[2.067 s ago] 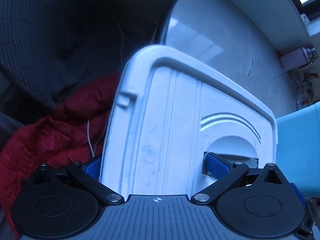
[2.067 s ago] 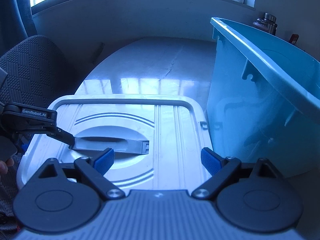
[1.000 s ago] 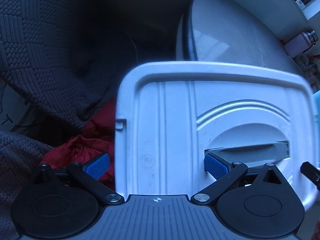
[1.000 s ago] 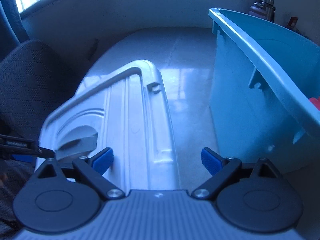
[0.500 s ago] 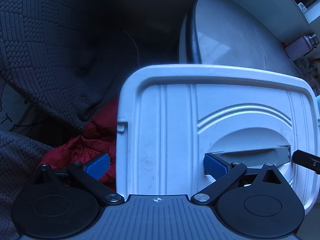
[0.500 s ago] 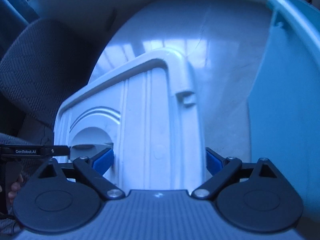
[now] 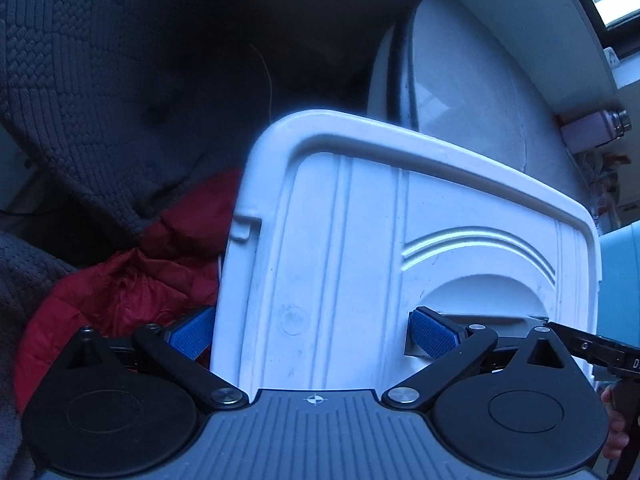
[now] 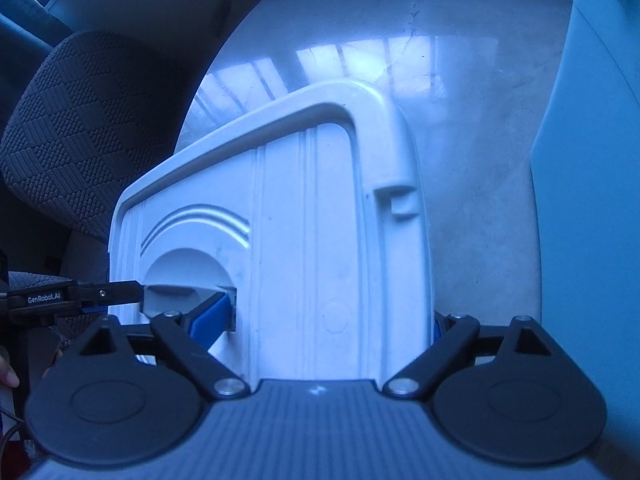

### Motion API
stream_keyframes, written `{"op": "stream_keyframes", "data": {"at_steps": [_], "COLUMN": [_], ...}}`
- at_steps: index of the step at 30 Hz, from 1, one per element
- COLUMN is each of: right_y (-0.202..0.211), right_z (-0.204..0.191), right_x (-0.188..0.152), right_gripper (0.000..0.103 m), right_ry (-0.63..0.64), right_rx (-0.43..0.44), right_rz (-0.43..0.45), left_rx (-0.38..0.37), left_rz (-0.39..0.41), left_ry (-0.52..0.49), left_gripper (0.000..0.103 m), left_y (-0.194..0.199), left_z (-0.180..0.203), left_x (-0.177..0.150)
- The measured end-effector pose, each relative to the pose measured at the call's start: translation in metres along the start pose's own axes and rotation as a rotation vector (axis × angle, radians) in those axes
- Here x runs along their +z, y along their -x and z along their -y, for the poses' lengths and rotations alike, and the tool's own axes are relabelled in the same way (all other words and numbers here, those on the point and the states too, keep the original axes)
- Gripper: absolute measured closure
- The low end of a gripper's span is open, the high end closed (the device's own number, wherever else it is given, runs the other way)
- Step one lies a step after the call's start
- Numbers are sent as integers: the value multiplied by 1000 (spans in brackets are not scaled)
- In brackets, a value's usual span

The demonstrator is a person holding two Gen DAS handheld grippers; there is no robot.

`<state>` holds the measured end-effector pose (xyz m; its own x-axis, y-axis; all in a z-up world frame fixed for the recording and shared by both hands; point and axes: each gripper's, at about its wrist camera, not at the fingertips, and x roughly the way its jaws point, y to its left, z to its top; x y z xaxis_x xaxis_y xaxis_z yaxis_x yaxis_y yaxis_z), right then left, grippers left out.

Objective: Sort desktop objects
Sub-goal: 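Lift the white lid off the table with both grippers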

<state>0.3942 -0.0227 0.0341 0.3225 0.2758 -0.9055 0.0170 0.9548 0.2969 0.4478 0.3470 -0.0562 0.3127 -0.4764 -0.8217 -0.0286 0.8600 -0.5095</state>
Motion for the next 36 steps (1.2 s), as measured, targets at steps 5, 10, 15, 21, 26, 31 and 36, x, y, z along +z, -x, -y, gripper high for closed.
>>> {"op": "stream_keyframes", "data": {"at_steps": [5,10,15,21,26,31,36], "right_y": [-2,-4,-6,-6,-6,-5,7], "right_z": [3,3,4,2,1,2,0], "right_x": [-2,-1,0,-1,-4,-7,-15], "right_gripper": [11,11,11,11,10,10,10], "right_ry": [-1,5,3,19,22,13,14], "right_rx": [6,9,12,11,2,13,35], "right_rz": [-4,-9,-14,-20,-16,-14,5], "left_rx": [-40,-105,-254,-367,-320,-257,-212], "left_rz": [-37,-69,-65,-19,-16,19,39], "left_ry": [-68,-40,-5,18,-19,-47,-66], "left_gripper": [0,0,0,0,0,0,0], "left_y": [-1,-9,-19,-36,-33,-22,3], "left_z": [-1,-20,-43,-51,-43,-29,-20], "left_x": [-3,-1,-8,-13,-11,-10,-7]}}
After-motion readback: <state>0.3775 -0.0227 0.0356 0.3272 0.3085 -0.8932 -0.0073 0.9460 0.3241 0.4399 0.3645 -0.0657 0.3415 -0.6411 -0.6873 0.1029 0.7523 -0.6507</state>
